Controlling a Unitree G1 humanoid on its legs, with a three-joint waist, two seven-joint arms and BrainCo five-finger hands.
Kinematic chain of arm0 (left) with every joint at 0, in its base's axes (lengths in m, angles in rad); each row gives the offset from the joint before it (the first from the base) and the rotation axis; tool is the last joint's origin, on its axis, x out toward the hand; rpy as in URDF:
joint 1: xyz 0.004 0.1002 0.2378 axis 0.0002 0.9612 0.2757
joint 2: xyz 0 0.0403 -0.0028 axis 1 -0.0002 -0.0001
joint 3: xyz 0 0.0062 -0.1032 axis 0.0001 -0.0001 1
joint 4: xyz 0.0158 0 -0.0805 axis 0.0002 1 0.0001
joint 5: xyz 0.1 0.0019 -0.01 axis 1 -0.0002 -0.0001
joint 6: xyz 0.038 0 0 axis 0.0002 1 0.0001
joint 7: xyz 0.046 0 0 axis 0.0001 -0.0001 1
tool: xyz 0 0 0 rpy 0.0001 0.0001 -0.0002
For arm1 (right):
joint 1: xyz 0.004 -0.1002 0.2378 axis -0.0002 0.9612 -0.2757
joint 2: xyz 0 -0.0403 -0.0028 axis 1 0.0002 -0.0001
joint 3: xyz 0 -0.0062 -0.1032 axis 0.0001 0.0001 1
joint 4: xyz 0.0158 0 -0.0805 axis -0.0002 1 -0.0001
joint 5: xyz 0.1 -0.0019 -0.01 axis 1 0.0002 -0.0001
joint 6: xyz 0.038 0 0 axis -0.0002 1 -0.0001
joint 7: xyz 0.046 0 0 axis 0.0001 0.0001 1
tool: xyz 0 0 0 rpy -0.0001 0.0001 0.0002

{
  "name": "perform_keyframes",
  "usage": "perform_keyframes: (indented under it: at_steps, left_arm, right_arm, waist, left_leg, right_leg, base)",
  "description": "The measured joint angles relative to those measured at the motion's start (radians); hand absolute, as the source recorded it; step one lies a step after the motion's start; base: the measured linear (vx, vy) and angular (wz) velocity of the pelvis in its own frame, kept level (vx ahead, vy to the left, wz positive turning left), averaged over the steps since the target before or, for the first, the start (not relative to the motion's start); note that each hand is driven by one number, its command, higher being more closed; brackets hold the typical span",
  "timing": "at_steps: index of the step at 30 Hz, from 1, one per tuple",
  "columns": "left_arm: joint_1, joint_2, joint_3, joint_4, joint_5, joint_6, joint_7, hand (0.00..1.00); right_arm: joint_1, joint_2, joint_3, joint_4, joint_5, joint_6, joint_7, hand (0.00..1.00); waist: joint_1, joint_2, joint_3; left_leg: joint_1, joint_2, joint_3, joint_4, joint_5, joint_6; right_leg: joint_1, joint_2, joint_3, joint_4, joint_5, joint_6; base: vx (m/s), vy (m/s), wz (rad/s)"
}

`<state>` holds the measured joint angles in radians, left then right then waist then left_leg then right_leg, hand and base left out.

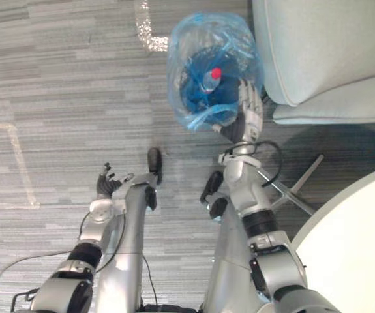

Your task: Gather rubbish on tea table into small bin, then transfer packed bag to large trash can.

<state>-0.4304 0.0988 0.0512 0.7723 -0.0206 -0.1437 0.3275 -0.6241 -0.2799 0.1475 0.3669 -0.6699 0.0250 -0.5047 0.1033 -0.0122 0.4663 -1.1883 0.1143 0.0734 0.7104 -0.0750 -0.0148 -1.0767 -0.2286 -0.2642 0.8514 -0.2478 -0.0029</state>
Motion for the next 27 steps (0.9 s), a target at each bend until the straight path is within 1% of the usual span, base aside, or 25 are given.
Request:
perform_keyframes:
  at_steps: [3,5,8,10,11,15,22,27]
  left_arm:
    - [0.0,0.001,0.0,0.003,0.0,-0.002,0.001,0.0]
    - [-0.001,0.001,0.001,0.003,0.0,-0.004,0.001,0.0]
    - [-0.007,0.004,0.002,0.007,0.0,-0.005,0.003,0.0]
    - [-0.02,0.006,0.008,0.017,-0.001,-0.006,0.003,0.0]
    - [-0.032,0.008,0.01,0.023,-0.001,-0.007,0.005,0.0]
    - [-0.07,0.015,0.01,0.047,-0.004,-0.009,0.021,0.0]
    - [-0.081,0.016,0.012,0.057,-0.025,-0.018,0.021,0.0]
    - [-0.096,0.016,0.012,0.065,-0.045,-0.017,0.021,0.0]
  right_arm:
    - [0.007,-0.001,0.023,0.021,-0.031,-0.001,0.017,0.0]
    - [-0.007,0.0,0.026,0.082,-0.038,-0.002,0.021,0.0]
    - [-0.042,0.0,0.026,0.174,-0.039,0.009,0.028,0.0]
    - [-0.07,0.0,0.026,0.233,-0.04,0.024,0.034,0.0]
    - [-0.091,0.0,0.025,0.266,-0.04,0.029,0.036,0.0]
    - [-0.173,0.002,0.018,0.383,-0.038,0.052,0.048,0.0]
    - [-0.245,0.009,-0.003,0.468,-0.038,0.084,0.061,0.0]
    - [-0.261,0.044,-0.026,0.497,-0.046,0.102,0.072,0.0]
  waist:
    - [-0.002,0.0,0.0]
    - [-0.003,-0.004,-0.002]
    - [-0.006,-0.004,-0.002]
    - [-0.007,-0.008,-0.006]
    - [-0.008,-0.009,-0.007]
    - [-0.013,-0.01,-0.008]
    - [-0.013,-0.01,-0.008]
    - [-0.015,-0.01,-0.008]
  left_leg:
    - [0.0,0.0,0.0,-0.005,0.002,-0.001]
    - [-0.002,0.0,0.002,-0.012,0.005,-0.001]
    - [-0.009,0.0,0.0,-0.024,0.009,-0.002]
    - [-0.026,-0.001,0.0,-0.027,0.018,0.004]
    - [-0.038,-0.001,-0.001,-0.027,0.023,-0.002]
    - [-0.073,-0.002,-0.005,-0.025,0.031,-0.001]
    - [-0.089,-0.007,-0.01,-0.035,0.033,-0.001]
    - [-0.105,-0.017,-0.017,-0.045,0.045,-0.006]
  right_leg:
    - [0.0,0.0,-0.001,-0.004,0.001,-0.001]
    - [-0.004,0.0,-0.002,-0.009,0.002,-0.003]
    - [-0.009,0.001,-0.007,-0.02,0.005,-0.003]
    - [-0.026,0.001,-0.008,-0.023,0.006,-0.004]
    - [-0.038,0.001,-0.009,-0.019,0.006,-0.004]
    - [-0.069,0.002,-0.014,-0.016,0.006,-0.004]
    - [-0.087,-0.001,-0.015,-0.013,0.005,-0.003]
    - [-0.107,-0.008,-0.019,-0.004,0.003,-0.005]
  base:
    - [0.0,0.0,0.0]
    - [0.0,0.0,0.0]
    - [0.0,0.0,0.0]
    - [0.0,0.0,0.0]
    - [0.0,0.0,0.0]
    - [0.0,0.0,0.0]
    - [-0.01,-0.001,0.02]
    - [-0.03,-0.005,0.07]
